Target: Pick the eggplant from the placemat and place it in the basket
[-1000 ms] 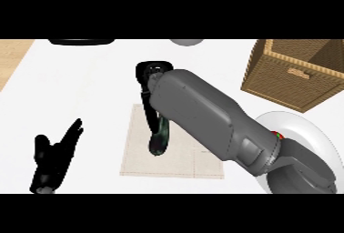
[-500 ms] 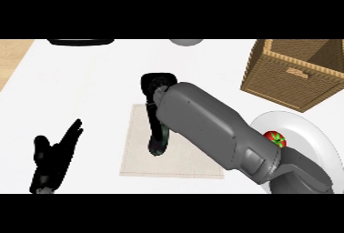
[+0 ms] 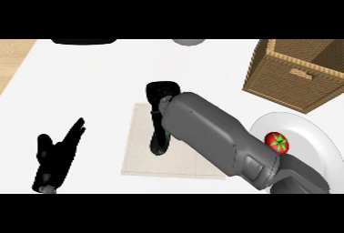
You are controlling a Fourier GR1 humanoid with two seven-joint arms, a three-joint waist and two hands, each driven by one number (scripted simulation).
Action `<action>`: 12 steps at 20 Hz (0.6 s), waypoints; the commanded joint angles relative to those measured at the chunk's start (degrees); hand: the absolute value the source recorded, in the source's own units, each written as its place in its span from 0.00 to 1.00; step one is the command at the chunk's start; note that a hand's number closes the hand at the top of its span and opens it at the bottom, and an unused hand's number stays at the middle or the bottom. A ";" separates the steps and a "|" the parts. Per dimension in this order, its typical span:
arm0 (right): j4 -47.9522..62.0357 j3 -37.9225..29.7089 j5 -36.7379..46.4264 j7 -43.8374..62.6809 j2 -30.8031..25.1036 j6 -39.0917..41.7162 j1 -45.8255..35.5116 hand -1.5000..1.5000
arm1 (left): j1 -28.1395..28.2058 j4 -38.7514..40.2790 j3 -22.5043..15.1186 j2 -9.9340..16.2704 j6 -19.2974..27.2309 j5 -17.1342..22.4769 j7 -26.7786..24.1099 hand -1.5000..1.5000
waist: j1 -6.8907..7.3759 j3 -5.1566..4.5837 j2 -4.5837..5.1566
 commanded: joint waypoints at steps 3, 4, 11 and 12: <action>-0.40 1.69 -0.49 2.02 0.06 3.82 1.18 0.00 | 4.35 4.51 -0.57 -1.65 -0.74 -0.12 -0.51 0.50 | 0.10 -1.05 0.42; -1.24 2.36 -0.58 2.65 0.06 4.01 2.76 0.00 | 2.19 0.66 -0.11 -0.37 -0.80 0.62 4.40 0.50 | -0.09 -0.99 0.31; -1.10 5.67 -0.24 2.02 0.06 -0.69 6.36 0.00 | 2.90 1.07 -0.38 -2.23 0.47 -1.41 2.91 0.50 | 0.68 -0.99 0.46; 1.46 4.18 -0.45 1.34 0.06 0.20 4.24 0.00 | 2.77 3.76 0.02 -1.96 -2.28 -0.25 0.65 0.50 | 0.77 -1.03 0.64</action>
